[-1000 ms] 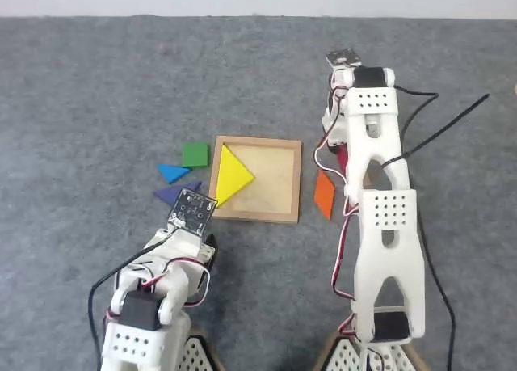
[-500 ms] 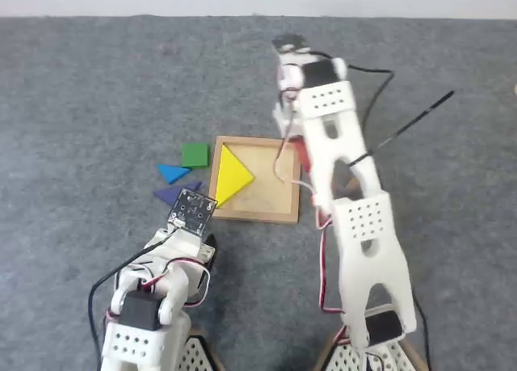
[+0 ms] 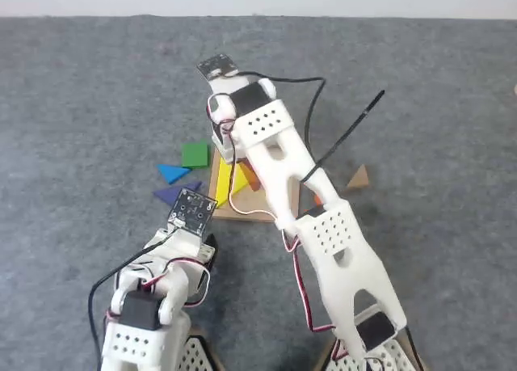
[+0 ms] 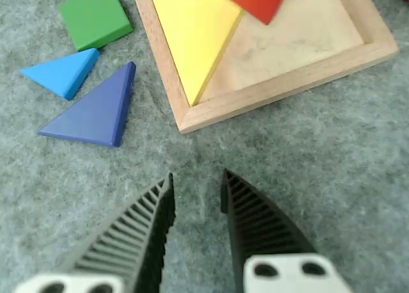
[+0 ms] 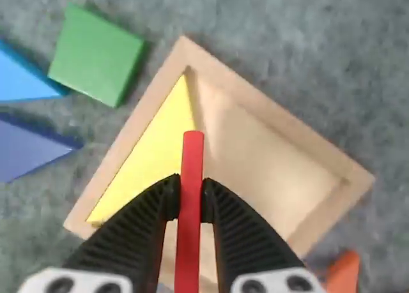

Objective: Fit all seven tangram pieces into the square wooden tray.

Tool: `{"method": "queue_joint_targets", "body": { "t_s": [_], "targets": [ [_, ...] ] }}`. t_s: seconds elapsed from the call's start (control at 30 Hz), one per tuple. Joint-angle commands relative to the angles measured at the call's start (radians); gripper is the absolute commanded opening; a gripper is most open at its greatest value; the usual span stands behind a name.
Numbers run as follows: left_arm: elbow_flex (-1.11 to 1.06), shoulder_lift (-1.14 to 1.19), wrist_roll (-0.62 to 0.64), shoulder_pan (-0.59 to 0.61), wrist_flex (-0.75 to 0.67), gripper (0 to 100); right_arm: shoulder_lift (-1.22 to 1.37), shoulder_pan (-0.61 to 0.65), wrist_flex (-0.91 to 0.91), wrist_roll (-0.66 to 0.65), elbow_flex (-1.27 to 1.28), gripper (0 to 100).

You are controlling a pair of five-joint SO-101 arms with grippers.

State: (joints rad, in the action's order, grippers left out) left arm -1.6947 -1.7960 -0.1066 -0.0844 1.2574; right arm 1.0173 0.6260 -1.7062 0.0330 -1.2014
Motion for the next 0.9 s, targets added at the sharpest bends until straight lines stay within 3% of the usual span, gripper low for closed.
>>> {"method": "queue_joint_targets", "body": {
  "t_s": [0.0, 0.2, 0.5, 0.87],
  "targets": [
    [0.012, -0.017, 0.009, 0.008, 0.003, 12, 0.013, -0.025, 0.081, -0.031, -0.011, 0.7],
    [0.012, -0.017, 0.009, 0.008, 0.003, 12, 0.059, -0.087, 0.113, -0.126, -0.011, 1.6],
    [0.012, -0.017, 0.009, 0.008, 0.003, 12, 0.062, -0.154, 0.114, -0.14, -0.043, 24.7],
    [0.012, -0.017, 0.009, 0.008, 0.003, 12, 0.073, -0.285, -0.091, -0.135, -0.358, 23.3]
  ]
}}
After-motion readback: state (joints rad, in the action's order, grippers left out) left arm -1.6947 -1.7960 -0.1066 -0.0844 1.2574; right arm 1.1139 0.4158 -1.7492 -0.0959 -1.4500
